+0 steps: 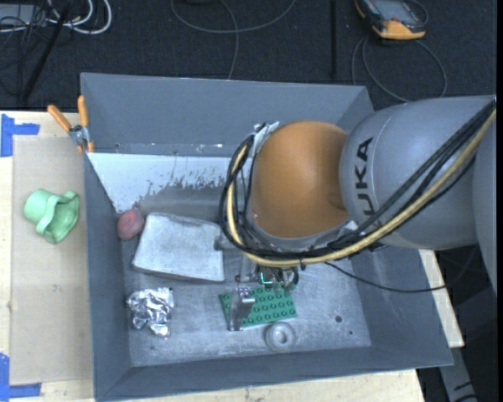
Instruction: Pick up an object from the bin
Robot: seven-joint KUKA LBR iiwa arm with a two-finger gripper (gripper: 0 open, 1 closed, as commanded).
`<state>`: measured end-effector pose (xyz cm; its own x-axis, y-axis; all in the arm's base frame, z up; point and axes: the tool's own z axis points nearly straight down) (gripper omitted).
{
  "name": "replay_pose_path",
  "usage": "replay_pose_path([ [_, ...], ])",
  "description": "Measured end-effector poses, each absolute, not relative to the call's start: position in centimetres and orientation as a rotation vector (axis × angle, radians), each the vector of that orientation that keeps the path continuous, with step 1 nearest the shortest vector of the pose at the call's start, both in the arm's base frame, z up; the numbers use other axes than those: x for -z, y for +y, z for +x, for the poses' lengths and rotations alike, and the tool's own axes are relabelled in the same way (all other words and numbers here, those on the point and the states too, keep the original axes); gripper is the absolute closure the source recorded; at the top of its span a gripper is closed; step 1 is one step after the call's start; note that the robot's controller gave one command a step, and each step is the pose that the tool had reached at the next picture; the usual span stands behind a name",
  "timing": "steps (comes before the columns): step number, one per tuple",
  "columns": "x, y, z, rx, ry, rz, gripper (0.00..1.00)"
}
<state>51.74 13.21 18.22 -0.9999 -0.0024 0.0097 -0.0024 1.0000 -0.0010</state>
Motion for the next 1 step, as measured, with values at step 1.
replay_pose_path([
  [1,-7.73,6.48,49.53,-0.004,-3.132,-0.005,0.0],
])
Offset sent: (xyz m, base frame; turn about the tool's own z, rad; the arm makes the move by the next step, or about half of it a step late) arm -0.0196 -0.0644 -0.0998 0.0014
